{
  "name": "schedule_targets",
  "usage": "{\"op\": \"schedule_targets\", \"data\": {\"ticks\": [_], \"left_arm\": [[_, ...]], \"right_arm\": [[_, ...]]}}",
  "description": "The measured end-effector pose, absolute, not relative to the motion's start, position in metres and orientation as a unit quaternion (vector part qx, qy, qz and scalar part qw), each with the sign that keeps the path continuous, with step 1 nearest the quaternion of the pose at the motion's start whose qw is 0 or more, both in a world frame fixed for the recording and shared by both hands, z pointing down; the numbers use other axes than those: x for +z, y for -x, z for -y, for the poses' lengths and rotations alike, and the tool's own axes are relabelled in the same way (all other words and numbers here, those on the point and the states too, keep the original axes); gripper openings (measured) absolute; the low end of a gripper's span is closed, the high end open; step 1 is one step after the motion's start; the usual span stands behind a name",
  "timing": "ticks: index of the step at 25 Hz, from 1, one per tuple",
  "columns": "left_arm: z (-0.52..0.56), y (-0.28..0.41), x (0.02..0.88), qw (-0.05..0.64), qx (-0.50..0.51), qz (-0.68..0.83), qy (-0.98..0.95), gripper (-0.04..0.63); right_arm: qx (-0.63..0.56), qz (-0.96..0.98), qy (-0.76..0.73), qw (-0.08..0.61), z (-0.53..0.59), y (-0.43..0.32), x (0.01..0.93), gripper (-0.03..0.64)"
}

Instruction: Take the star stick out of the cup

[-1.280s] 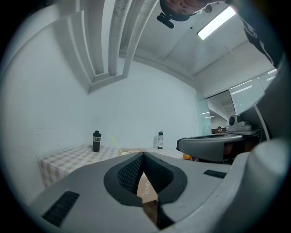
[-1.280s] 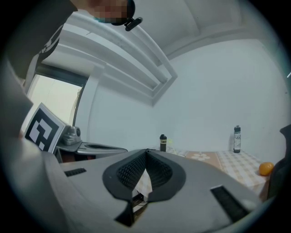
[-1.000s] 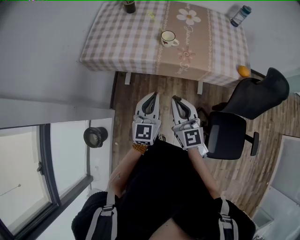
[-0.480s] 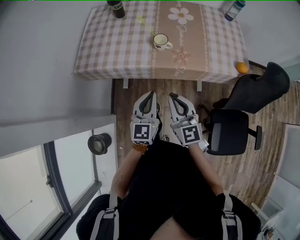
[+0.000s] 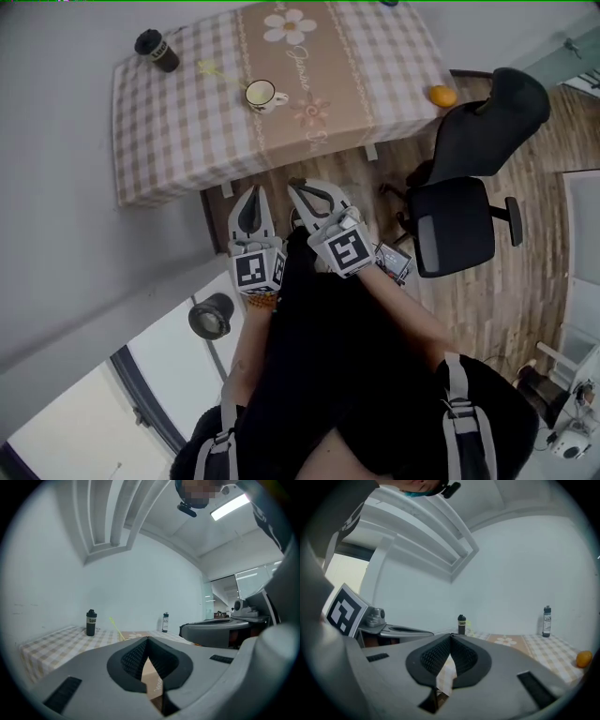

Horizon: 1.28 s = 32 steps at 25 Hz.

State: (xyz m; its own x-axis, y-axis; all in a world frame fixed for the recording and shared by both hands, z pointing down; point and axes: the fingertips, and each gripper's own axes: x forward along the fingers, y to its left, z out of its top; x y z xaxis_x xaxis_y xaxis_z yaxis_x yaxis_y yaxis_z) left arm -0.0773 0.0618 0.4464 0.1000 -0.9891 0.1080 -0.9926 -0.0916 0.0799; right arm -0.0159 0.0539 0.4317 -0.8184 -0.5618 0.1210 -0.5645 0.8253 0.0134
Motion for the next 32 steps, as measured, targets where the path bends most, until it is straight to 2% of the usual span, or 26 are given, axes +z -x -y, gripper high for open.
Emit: {"op": "schedule_targets", "data": {"ticks": [15,22,32], "left_arm": [[0.0,0.11,0.452,0.086,-0.005,0.641,-0.763,-0.009],[0.026,0.149,0.461,0.097,-0.016,0.646,-0.757,0.0],[0.068,0.167,0.478,0.102,0.009,0.64,-0.762,0.0]], "right_arm": [[-0.025,0.944,-0.317,0.089,0.001,0.057,0.43,0.006],[-0.047,0.945,-0.305,0.11,0.031,0.091,0.433,0.006],[-0.036,0.951,-0.295,0.088,0.072,0.113,0.442,0.006]]}}
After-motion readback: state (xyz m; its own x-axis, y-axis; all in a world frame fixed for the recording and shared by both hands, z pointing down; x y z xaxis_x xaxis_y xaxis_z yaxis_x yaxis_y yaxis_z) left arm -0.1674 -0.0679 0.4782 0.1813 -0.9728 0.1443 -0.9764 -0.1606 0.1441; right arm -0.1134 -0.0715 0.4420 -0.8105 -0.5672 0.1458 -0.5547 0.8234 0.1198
